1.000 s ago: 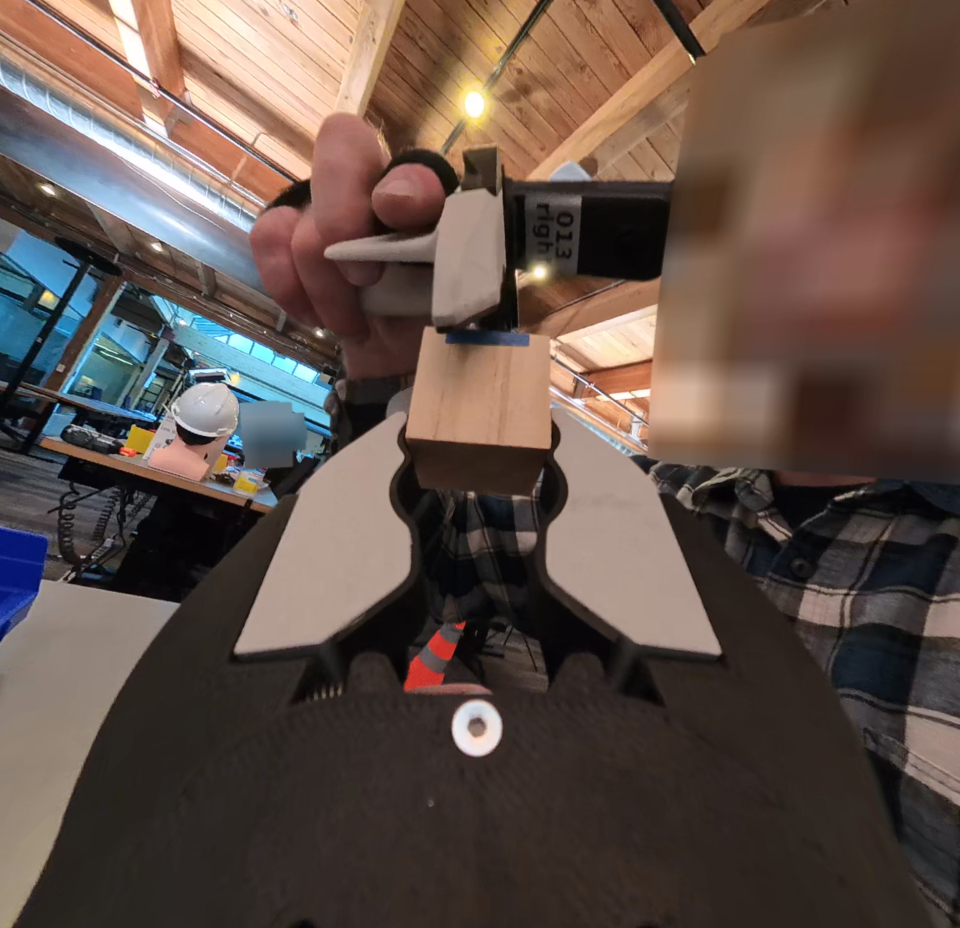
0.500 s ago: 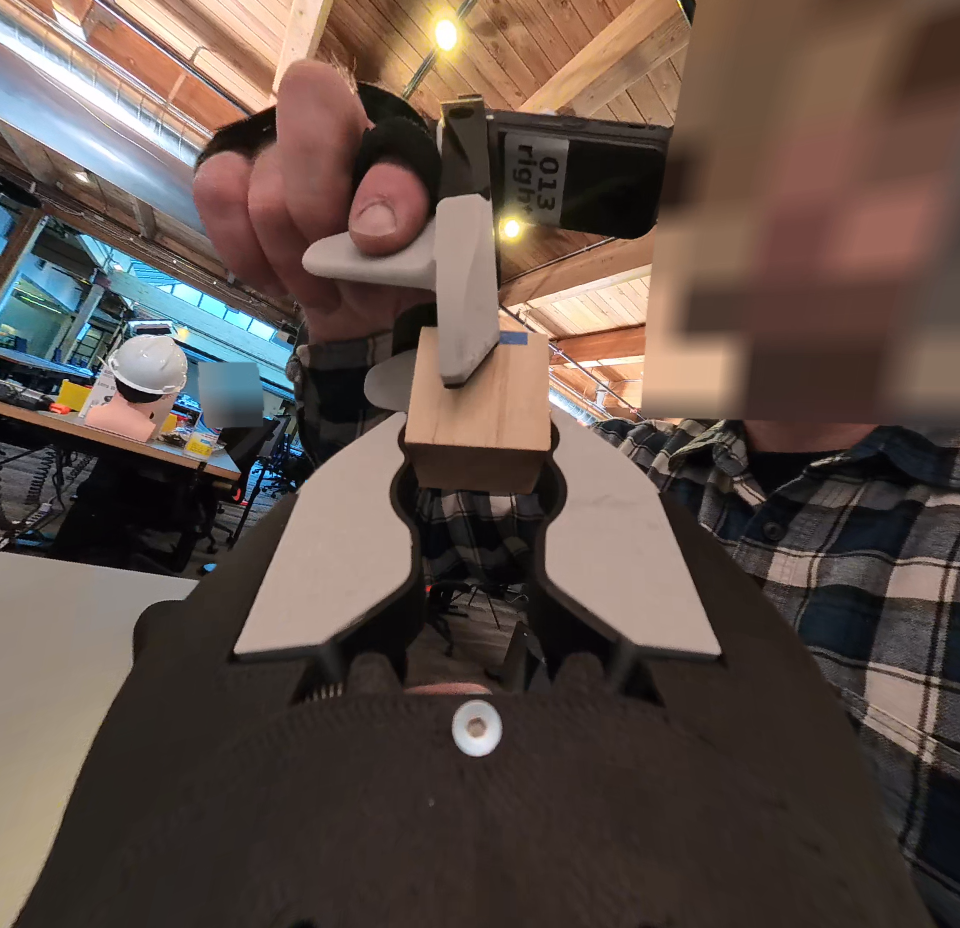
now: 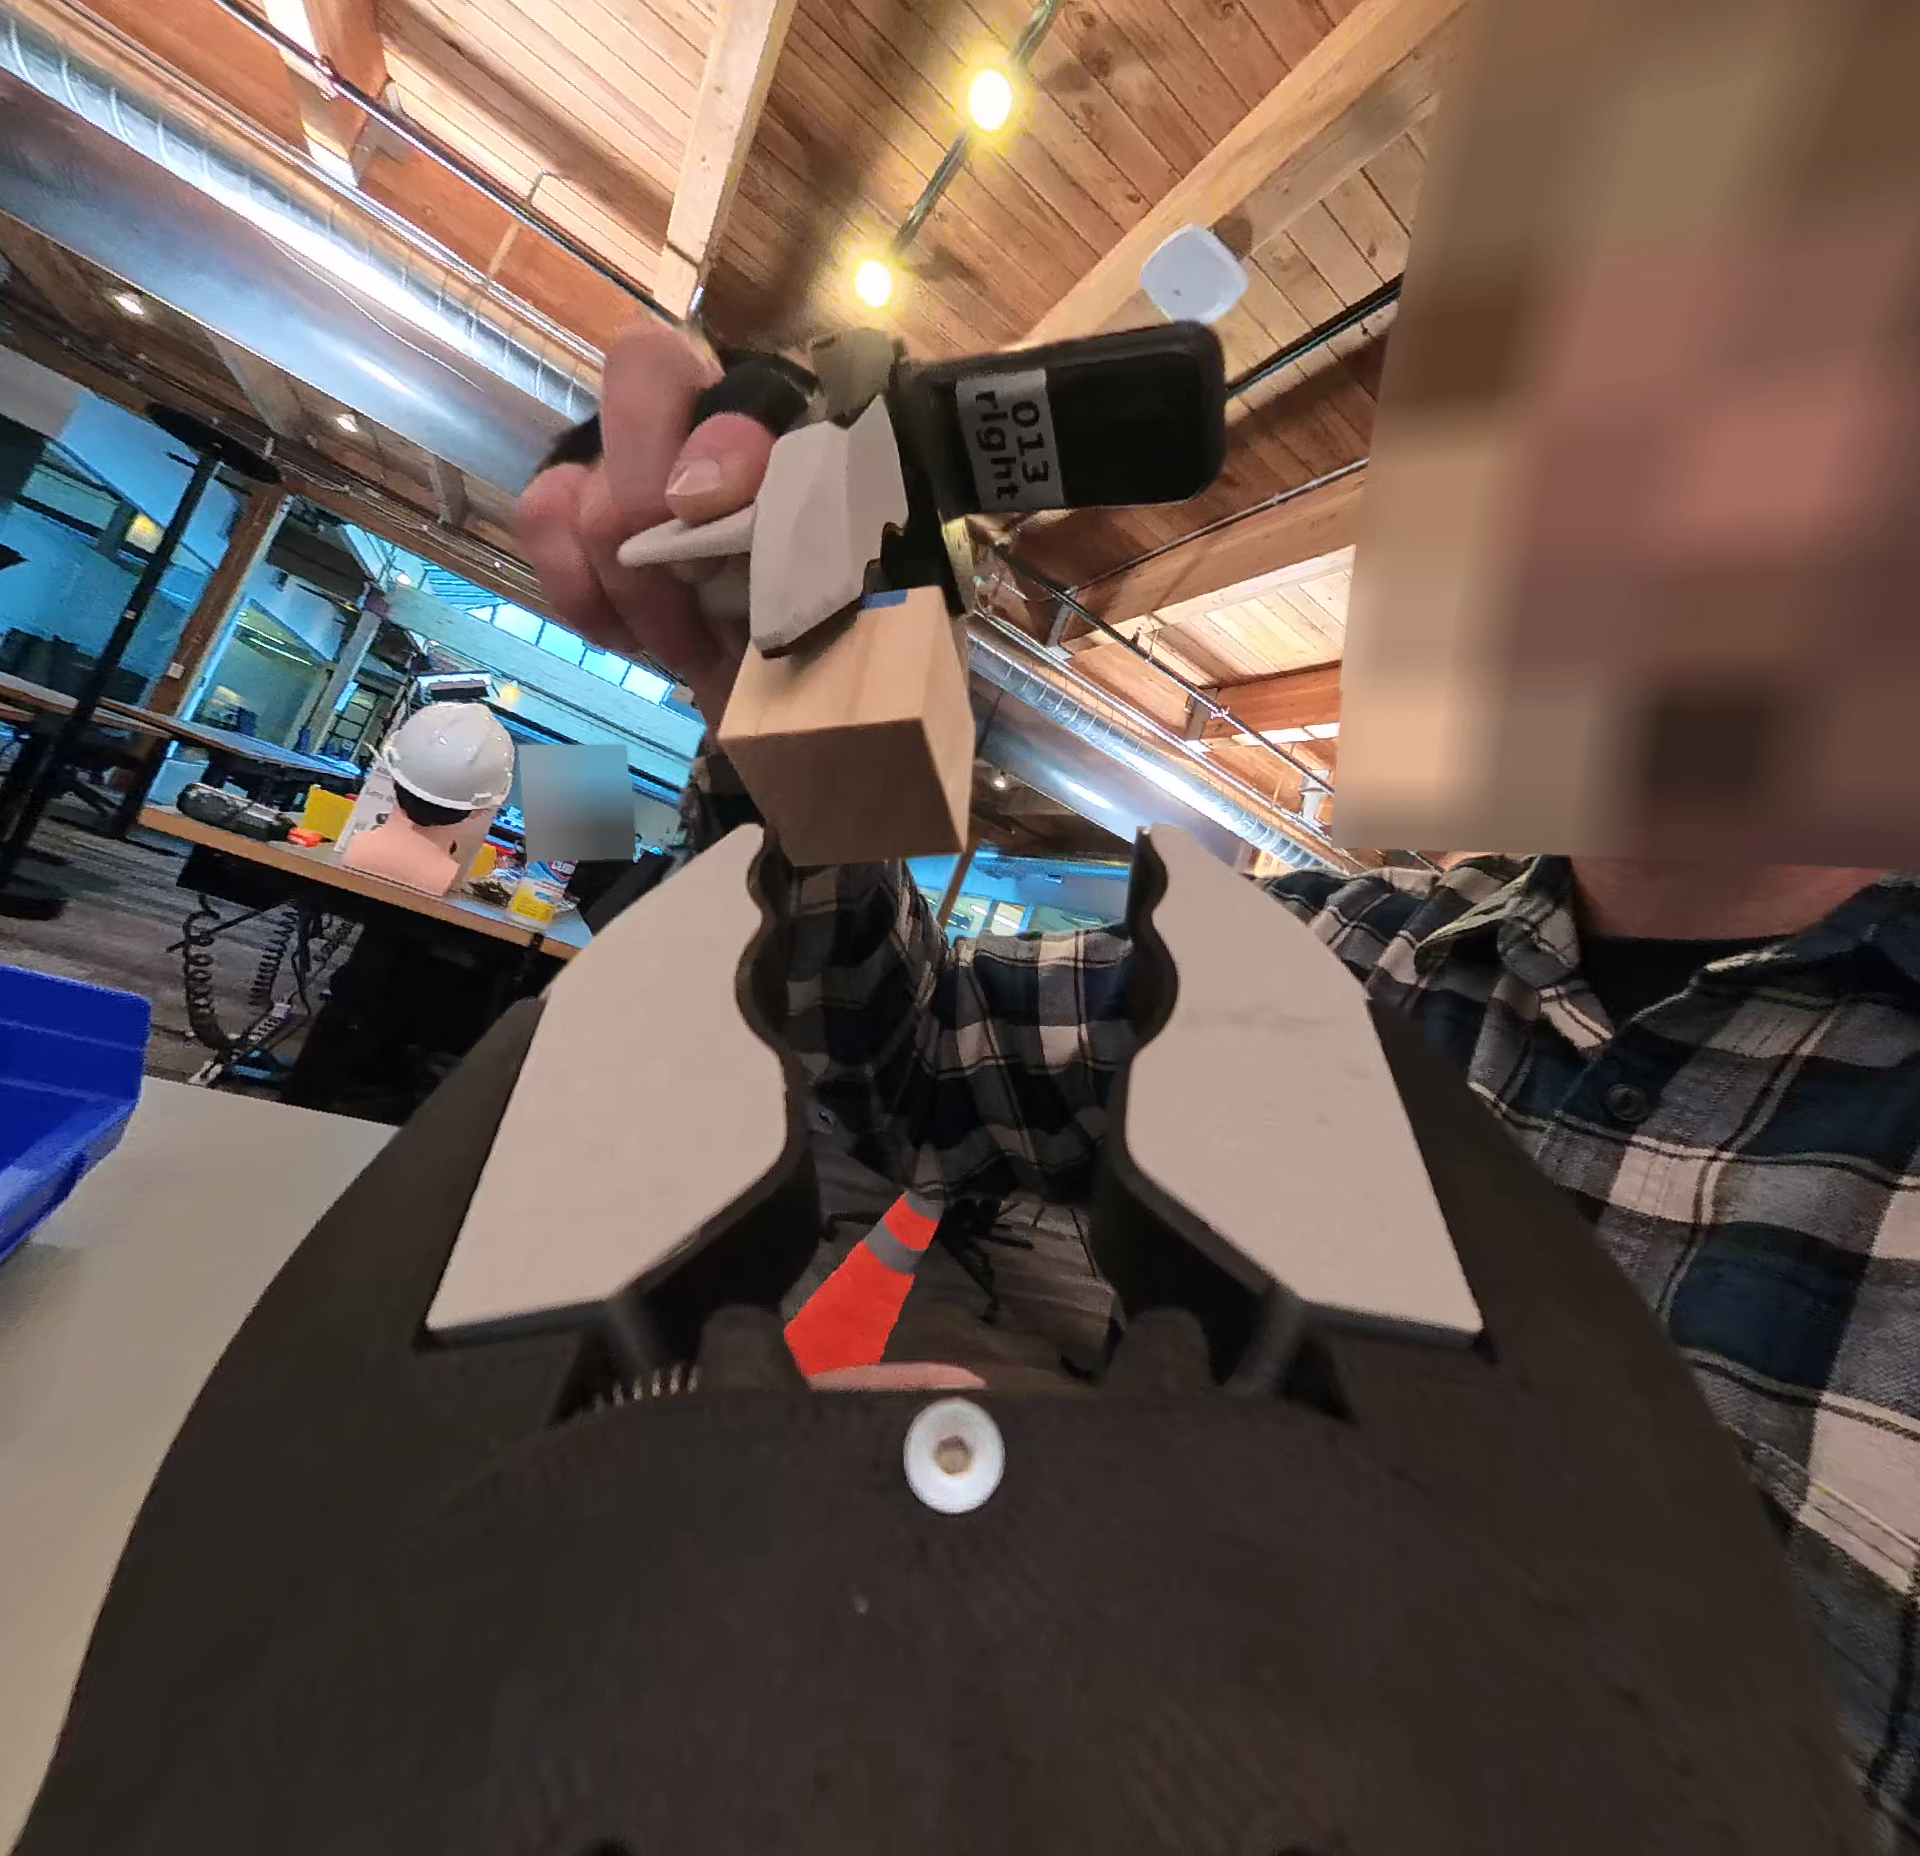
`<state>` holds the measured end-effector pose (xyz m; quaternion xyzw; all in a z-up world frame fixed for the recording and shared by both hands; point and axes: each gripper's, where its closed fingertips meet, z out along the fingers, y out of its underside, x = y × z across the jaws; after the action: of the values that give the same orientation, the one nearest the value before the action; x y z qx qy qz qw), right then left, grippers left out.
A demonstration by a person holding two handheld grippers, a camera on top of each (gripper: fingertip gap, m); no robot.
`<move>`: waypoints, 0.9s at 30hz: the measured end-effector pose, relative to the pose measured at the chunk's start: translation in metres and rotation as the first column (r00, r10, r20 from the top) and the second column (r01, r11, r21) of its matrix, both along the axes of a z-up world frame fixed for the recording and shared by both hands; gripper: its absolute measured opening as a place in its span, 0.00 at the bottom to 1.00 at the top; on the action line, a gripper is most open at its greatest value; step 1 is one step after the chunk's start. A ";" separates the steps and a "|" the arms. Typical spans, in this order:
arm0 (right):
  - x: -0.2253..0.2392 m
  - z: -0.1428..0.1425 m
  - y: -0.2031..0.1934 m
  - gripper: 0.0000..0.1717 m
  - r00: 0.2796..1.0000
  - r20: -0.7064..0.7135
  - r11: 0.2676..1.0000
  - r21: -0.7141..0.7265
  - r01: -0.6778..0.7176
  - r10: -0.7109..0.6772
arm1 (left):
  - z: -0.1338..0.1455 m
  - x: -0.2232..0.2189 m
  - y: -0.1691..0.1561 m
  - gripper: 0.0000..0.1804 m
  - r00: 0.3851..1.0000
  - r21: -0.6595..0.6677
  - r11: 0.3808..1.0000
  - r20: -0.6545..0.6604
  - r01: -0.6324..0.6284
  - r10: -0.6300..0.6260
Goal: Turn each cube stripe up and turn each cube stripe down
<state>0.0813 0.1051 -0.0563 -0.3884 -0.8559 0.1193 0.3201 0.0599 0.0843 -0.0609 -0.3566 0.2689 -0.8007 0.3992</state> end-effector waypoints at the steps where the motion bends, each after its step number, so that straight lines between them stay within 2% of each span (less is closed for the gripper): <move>1: 0.004 0.002 0.002 0.27 1.000 -0.011 1.000 0.002 0.013 -0.013 | -0.001 -0.003 0.002 0.34 1.000 -0.005 1.000 0.003 -0.007 0.007; 6: 0.038 0.009 0.026 0.27 0.991 -0.036 0.991 0.027 0.134 -0.133 | -0.011 -0.016 0.011 0.32 0.997 -0.005 0.998 -0.030 -0.070 0.070; 10: 0.086 0.007 0.072 0.27 0.950 -0.002 0.948 0.067 0.311 -0.312 | -0.017 -0.033 0.019 0.22 0.989 0.001 0.990 -0.047 -0.142 0.142; 13: 0.129 -0.008 0.115 0.27 0.887 0.063 0.888 0.087 0.452 -0.458 | -0.019 -0.048 0.025 0.12 0.983 -0.004 0.983 -0.028 -0.183 0.183; 16: 0.164 -0.038 0.146 0.27 0.824 0.150 0.837 0.062 0.544 -0.546 | -0.021 -0.060 0.030 0.00 0.977 -0.017 0.977 -0.005 -0.212 0.212; 20: 0.196 -0.094 0.173 0.27 0.741 0.294 0.790 0.091 0.607 -0.603 | -0.026 -0.062 0.037 0.00 0.969 -0.008 0.970 -0.036 -0.244 0.244; 27: 0.224 -0.186 0.204 0.27 0.653 0.436 0.740 0.044 0.672 -0.619 | -0.032 -0.058 0.042 0.00 0.964 0.020 0.969 -0.093 -0.248 0.249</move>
<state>0.3050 0.3089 -0.2420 -0.7020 -0.7003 -0.0377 0.1237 0.0015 0.1263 -0.0932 -0.4233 0.2440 -0.7255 0.4847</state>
